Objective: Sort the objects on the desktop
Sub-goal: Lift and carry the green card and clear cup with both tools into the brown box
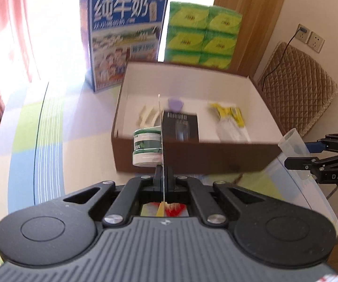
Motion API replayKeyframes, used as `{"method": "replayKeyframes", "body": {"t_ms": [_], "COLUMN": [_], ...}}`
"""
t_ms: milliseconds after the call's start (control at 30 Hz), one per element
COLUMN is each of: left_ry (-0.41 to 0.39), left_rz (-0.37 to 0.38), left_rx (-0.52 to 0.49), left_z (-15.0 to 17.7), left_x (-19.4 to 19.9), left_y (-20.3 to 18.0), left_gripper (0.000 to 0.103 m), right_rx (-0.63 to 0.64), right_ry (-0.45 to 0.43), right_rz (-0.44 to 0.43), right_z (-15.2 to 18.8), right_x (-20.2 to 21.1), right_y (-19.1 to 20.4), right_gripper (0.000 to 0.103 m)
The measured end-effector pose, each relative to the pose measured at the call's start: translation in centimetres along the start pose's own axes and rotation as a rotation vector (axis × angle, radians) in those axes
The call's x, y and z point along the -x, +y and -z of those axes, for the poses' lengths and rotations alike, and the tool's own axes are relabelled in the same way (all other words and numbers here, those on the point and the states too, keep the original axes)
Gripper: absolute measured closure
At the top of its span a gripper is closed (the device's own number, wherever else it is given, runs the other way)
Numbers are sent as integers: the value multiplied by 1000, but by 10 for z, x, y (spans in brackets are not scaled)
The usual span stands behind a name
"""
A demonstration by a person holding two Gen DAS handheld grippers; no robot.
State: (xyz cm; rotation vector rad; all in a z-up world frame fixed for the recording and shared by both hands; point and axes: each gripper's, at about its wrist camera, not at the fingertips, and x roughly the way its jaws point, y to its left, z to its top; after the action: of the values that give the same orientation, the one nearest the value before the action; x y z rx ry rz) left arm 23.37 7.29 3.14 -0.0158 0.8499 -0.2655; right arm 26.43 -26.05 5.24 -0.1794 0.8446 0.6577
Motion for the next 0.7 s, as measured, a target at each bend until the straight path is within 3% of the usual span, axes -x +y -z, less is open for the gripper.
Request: {"method": "replayKeyframes", "body": {"t_ms": [267, 700], "left_ry": [-27, 54], "left_rz": [-8, -48], "left_rx": [-61, -120], "left_z": [-54, -115], "left_x": [-32, -126], "left_y": [-5, -1], "left_gripper": [103, 103], "right_rx": [13, -83], "right_ry": [-42, -15], "right_rz": [8, 75], "right_z": [-46, -104], "right_x": [-22, -104], "right_y": [-10, -41], "right_gripper": [53, 53]}}
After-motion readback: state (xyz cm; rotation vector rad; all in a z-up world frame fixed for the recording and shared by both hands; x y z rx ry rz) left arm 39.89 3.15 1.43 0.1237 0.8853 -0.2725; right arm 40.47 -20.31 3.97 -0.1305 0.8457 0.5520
